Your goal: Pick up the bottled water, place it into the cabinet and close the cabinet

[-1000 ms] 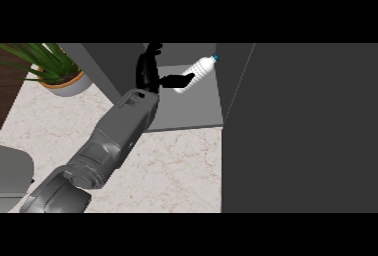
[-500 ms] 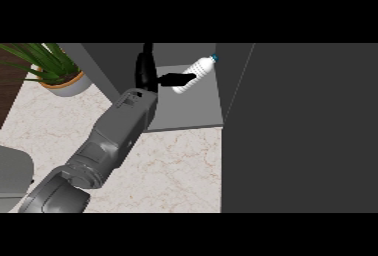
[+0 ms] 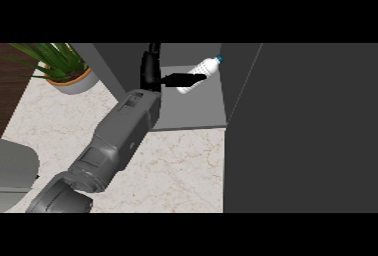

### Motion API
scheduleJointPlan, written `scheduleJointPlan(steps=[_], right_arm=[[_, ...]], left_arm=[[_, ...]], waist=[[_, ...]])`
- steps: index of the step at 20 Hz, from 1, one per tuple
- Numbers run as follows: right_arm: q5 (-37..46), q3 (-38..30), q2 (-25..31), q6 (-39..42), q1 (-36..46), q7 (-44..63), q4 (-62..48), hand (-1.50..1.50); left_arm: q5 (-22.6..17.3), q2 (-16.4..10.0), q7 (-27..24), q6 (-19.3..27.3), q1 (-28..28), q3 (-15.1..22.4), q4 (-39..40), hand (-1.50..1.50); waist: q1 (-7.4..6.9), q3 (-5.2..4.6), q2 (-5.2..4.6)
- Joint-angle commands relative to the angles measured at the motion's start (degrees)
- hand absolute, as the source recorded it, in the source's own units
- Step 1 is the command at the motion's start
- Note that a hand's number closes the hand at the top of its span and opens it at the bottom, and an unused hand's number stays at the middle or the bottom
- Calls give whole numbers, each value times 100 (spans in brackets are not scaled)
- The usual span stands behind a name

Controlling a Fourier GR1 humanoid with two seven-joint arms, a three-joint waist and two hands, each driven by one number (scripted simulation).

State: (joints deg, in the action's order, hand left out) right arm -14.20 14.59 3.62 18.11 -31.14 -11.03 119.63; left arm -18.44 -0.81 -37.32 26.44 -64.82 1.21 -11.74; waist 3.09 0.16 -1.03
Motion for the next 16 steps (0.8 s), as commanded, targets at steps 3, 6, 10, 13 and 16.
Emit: scheduleJointPlan(steps=[3, 6, 10, 13, 16], right_arm=[[-27, -43, 38, -76, -164, 61, 106, -150], [-24, -164, 21, -141, -50, 27, -9, -150], [-109, -55, 79, -67, -370, 17, 296, -150], [180, 35, -26, -177, -287, -98, 77, -150], [-428, -380, 310, 20, -544, 128, 592, -150]], left_arm=[[-131, -288, -648, -940, 740, -158, -437, -150], [-82, -165, -416, -972, 896, 16, -763, -150], [-221, -199, -464, -1069, 1225, 176, -1229, -150], [-376, -162, -319, -1173, 1435, 346, -1640, -150], [-426, -44, -17, -1149, 1820, 675, -2349, -150]], waist=[[-228, -20, 85], [-322, -16, 125], [-399, -17, 166], [-460, -16, 182], [-518, -13, 223]])
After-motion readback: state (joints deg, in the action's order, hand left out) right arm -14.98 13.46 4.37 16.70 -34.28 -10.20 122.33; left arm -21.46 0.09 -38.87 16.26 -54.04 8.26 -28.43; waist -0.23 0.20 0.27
